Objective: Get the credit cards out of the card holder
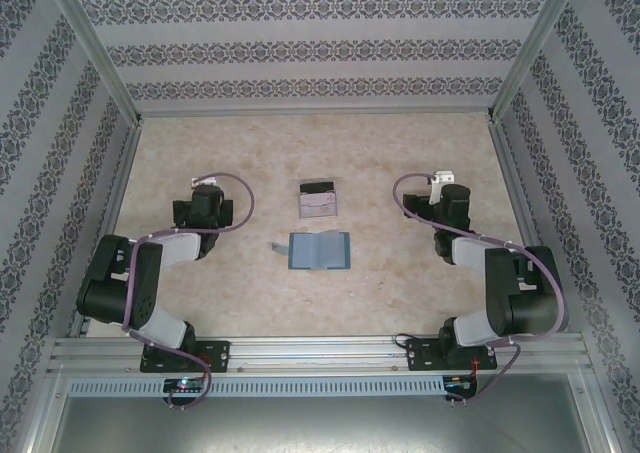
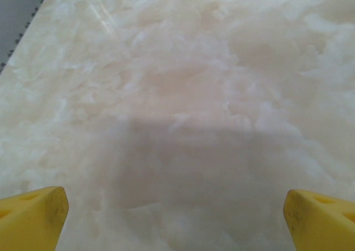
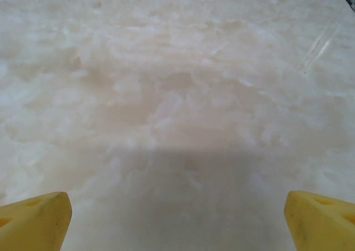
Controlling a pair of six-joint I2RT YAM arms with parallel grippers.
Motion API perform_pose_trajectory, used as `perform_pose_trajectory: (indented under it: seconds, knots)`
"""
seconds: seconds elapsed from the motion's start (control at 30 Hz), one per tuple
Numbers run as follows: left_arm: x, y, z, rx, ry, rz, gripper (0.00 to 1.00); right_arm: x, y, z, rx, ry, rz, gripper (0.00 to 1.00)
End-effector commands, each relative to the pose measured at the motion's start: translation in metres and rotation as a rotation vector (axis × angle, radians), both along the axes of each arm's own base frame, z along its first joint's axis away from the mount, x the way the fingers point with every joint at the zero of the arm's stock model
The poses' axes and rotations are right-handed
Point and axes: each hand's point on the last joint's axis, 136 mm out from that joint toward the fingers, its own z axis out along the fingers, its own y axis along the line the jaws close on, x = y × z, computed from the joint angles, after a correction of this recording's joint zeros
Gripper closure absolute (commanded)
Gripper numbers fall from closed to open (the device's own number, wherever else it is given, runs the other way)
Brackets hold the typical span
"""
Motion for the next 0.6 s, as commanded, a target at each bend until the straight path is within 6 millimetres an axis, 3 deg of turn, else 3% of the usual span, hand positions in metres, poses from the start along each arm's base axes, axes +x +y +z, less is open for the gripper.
perform_pose_trajectory:
  seconds: [0.0,0.1,0.2,0.57]
  knots:
    - [0.025,0.003,0.035,-0.065,-0.236,-0.061,0.0,0.009,-0.004,0.02,0.036,-0.126,-0.031,0.02]
    - [0.018,0.008,0.034,-0.136,-0.283,-0.079,0.0,0.006,-0.004,0.019,0.036,-0.185,-0.029,0.02]
    - [0.016,-0.001,0.03,-0.14,-0.347,-0.152,0.0,0.006,-0.003,0.017,0.025,-0.166,-0.029,0.02]
    - [0.015,-0.002,0.027,-0.109,-0.319,-0.132,0.0,0.005,-0.003,0.018,0.021,-0.172,-0.03,0.02]
